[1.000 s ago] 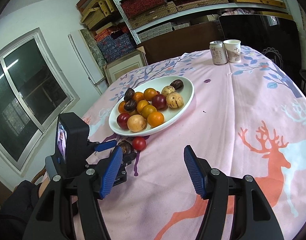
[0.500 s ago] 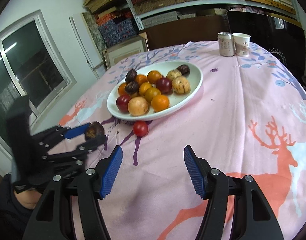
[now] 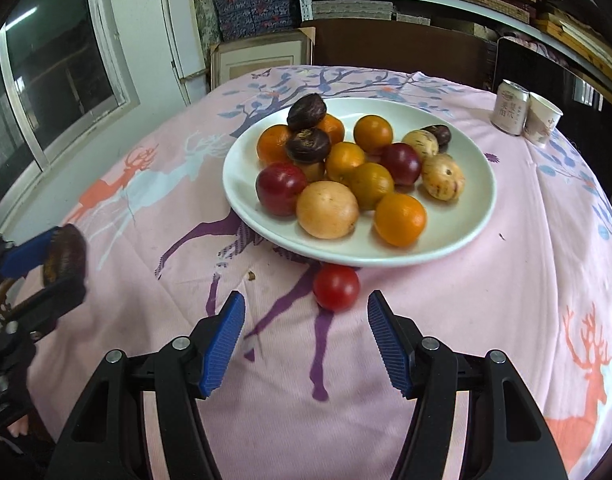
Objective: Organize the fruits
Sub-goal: 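Grasp a red tomato with the right tool while the left grasps a dark brown fruit, then lift the red tomato with the right tool while the left holds the dark fruit, then carry both fruits onto the white plate and open both tools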
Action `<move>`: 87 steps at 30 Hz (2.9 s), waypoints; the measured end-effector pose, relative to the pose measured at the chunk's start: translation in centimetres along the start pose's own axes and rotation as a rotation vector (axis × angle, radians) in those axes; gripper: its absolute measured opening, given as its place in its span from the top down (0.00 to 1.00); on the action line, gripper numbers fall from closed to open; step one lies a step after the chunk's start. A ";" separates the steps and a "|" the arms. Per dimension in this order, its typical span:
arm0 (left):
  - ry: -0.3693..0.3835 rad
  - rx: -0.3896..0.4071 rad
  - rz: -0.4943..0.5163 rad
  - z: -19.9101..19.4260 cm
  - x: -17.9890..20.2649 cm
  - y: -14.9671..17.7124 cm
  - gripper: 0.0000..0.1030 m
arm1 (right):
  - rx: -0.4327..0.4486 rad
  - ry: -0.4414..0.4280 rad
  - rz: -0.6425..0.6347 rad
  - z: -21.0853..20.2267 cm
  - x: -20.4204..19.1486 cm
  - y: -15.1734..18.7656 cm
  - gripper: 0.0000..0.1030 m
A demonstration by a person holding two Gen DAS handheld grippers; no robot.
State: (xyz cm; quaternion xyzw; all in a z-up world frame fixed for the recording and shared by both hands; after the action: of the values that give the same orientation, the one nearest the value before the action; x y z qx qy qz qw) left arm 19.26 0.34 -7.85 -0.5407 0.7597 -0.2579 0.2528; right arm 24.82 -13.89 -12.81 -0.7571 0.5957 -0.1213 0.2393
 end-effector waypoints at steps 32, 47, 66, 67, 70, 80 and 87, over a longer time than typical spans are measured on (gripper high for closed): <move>0.007 0.004 -0.025 0.1 -1.3 0.5 0.56 | -0.014 0.032 0.063 2.0 1.1 -0.1 0.49; 0.009 0.004 -0.024 0.0 -1.2 0.5 0.56 | -0.034 0.024 0.108 3.1 1.7 -0.6 0.64; 0.038 0.026 -0.009 -0.3 0.7 -0.2 0.56 | 0.116 -0.112 0.087 -5.8 2.5 3.7 0.73; 0.040 0.027 -0.001 -0.3 1.2 -0.4 0.56 | 0.126 -0.116 0.088 -6.4 2.7 4.1 0.73; 0.049 0.031 0.025 -0.2 2.7 -1.1 0.55 | 0.145 -0.123 0.099 -7.9 3.7 5.1 0.73; 0.073 0.007 0.053 2.7 6.4 -3.4 0.55 | 0.153 -0.126 0.173 -8.3 8.9 6.4 0.73; 0.080 0.014 0.058 4.4 7.1 -5.9 0.55 | 0.165 -0.137 0.153 -8.4 10.0 4.0 0.73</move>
State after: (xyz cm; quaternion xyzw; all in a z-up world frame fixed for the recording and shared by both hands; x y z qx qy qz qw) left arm 24.23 -8.61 -7.89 -0.5059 0.7828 -0.2772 0.2333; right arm 20.09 -26.05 -8.65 -0.6935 0.6221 -0.0993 0.3497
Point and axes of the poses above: each gripper's, at about its wrist camera, not at the fingertips, and z roughly the way its jaws point, x to its right, y to its underside, the point moved 7 cm from there along z, roughly the way its jaws point, and after that the axes turned 8 degrees about -x, right-handed, at the moved point
